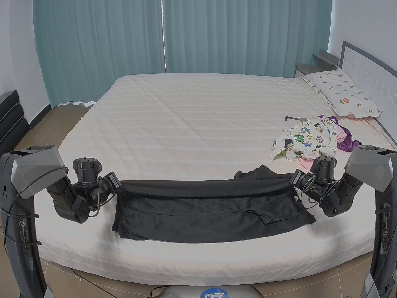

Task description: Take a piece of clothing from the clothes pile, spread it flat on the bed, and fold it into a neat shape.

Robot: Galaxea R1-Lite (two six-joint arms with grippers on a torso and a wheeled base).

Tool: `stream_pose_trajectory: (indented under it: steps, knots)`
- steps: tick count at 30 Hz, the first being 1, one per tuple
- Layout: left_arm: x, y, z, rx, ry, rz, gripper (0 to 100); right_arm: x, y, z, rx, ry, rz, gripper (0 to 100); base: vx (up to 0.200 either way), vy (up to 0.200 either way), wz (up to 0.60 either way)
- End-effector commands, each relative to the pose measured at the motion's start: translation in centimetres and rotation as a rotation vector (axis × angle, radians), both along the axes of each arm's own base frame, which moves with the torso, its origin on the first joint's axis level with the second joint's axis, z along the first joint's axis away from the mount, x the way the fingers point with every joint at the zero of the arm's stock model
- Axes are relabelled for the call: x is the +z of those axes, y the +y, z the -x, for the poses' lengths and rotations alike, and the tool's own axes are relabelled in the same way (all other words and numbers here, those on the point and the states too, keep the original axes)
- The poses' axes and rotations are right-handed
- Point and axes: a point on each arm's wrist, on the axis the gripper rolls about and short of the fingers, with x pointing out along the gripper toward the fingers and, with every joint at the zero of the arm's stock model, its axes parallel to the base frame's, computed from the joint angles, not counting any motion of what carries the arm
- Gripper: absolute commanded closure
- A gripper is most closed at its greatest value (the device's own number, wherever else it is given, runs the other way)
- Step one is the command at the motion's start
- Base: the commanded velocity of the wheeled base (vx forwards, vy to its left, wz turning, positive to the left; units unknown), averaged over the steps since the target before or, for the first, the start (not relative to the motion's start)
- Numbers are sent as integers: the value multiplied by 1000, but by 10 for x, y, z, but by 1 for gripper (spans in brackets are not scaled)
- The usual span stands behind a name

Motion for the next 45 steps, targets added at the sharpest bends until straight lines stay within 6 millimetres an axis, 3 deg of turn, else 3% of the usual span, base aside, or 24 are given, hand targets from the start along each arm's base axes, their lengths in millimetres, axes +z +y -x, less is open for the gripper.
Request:
stream_pose_trajectory:
  steps: [1, 9, 10, 11, 20, 21, 26, 30, 36, 45]
  knots:
    - [-22, -2, 15, -12, 71, -8, 100, -12, 5, 14, 23, 50, 17, 100, 0, 0, 0]
    - [-36, -4, 28, -22, 86, -7, 100, -25, 7, 23, 40, 71, 38, 100, 0, 0, 0]
    - [-36, -5, 29, -22, 83, -7, 100, -24, 8, 23, 41, 68, 37, 0, 0, 0, 0]
    - [-36, -5, 30, -24, 80, -8, 0, -23, 8, 23, 41, 64, 35, 0, 0, 0, 0]
    - [-24, -4, 42, -23, -6, 0, 0, 6, -2, 23, 3, -14, -5, 0, 0, 0, 0]
    - [-13, -3, 48, -19, -40, 8, 0, 19, -2, 24, -7, -39, -32, 0, 0, 0, 0]
    - [10, -2, 58, 11, -96, 69, 0, 39, 6, 29, -4, -71, -84, 0, 0, 0, 0]
    - [29, -3, 63, 57, -142, 221, 0, 36, 13, 28, 23, -29, -91, 0, 0, 0, 0]
    - [17, -10, 77, 54, -72, 277, 0, 30, 24, 20, 95, 66, -105, 0, 0, 0, 0]
    - [9, -13, 91, -39, 25, 420, 0, 27, 34, -20, 154, 141, -111, 0, 0, 0, 0]
